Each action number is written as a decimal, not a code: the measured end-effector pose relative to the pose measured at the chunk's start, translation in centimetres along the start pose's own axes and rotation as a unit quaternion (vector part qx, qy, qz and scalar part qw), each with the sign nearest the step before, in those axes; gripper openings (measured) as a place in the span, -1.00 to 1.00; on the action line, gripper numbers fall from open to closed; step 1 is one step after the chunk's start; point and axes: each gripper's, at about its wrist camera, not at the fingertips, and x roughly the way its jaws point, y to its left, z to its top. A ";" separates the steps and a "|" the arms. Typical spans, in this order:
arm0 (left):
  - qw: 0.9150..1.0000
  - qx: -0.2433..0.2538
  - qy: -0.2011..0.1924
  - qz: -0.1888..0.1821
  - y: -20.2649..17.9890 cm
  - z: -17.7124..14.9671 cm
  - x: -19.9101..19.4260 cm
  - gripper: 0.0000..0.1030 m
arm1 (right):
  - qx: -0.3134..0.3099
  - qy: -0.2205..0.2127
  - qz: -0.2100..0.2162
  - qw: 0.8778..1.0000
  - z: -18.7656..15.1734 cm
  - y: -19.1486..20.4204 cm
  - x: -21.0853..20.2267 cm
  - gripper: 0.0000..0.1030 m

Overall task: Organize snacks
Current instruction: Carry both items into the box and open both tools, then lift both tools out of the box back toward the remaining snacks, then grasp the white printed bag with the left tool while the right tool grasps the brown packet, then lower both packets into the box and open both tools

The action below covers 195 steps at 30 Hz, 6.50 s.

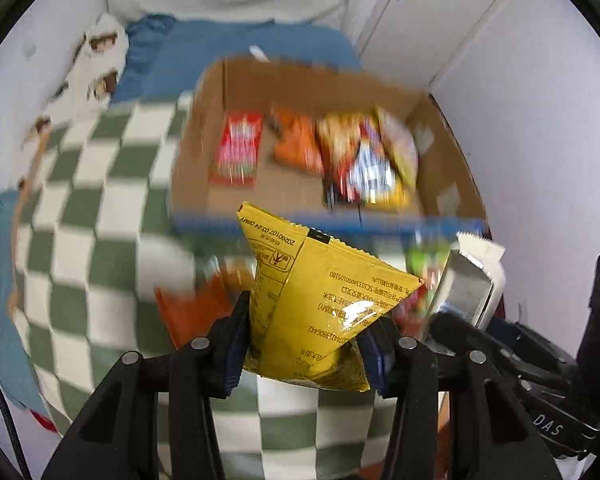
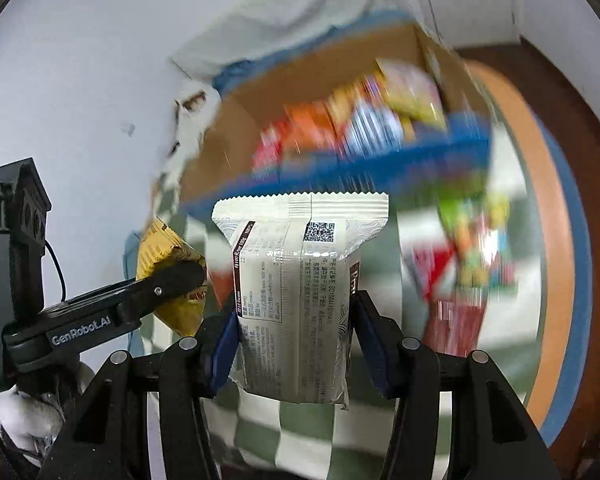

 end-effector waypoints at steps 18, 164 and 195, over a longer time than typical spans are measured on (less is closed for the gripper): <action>0.981 -0.102 0.154 0.053 4.6 14.5 11.6 -0.11 | 0.010 0.118 -0.034 0.992 14.6 1.7 15.8 0.11; 0.989 0.011 0.149 0.021 -2.7 -10.8 16.0 -0.09 | 0.020 0.125 -0.167 0.978 -14.4 -8.7 12.0 0.14; 0.984 -0.067 0.147 -0.075 -6.8 14.2 13.1 -0.09 | -0.055 0.058 -0.128 0.989 12.3 -4.9 6.9 0.14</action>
